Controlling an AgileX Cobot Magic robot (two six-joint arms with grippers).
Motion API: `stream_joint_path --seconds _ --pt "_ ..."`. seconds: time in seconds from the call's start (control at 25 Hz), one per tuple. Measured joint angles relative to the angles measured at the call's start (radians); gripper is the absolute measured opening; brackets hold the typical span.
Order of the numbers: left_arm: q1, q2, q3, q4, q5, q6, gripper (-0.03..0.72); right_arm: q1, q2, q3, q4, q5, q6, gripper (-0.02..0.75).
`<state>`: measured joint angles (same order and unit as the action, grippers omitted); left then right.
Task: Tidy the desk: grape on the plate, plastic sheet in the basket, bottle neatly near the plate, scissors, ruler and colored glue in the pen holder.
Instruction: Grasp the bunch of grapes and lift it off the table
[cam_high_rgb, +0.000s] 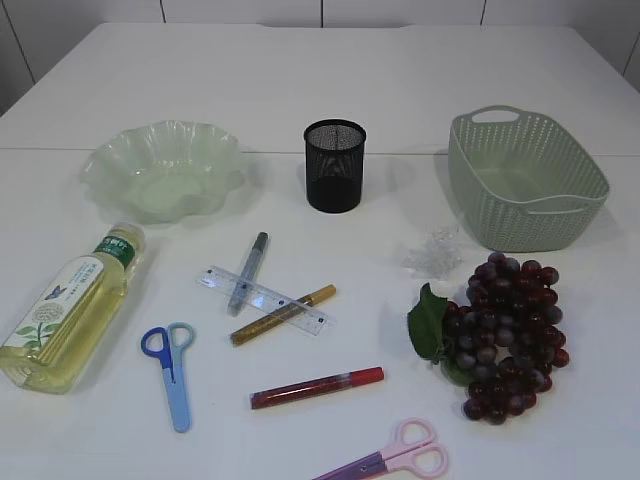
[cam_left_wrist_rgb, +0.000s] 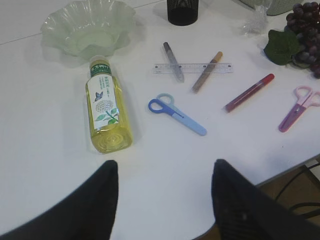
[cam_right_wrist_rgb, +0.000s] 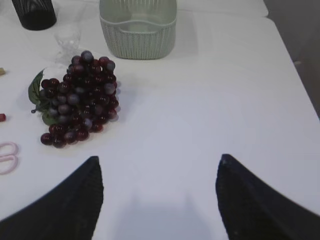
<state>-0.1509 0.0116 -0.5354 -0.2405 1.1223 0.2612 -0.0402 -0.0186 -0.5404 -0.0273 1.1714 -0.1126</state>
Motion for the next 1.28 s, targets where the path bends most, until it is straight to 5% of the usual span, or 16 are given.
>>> stream_joint_path --seconds 1.28 --pt "0.0 0.0 0.0 0.0 0.0 0.0 0.434 0.0 0.0 0.037 0.01 -0.01 -0.001 0.544"
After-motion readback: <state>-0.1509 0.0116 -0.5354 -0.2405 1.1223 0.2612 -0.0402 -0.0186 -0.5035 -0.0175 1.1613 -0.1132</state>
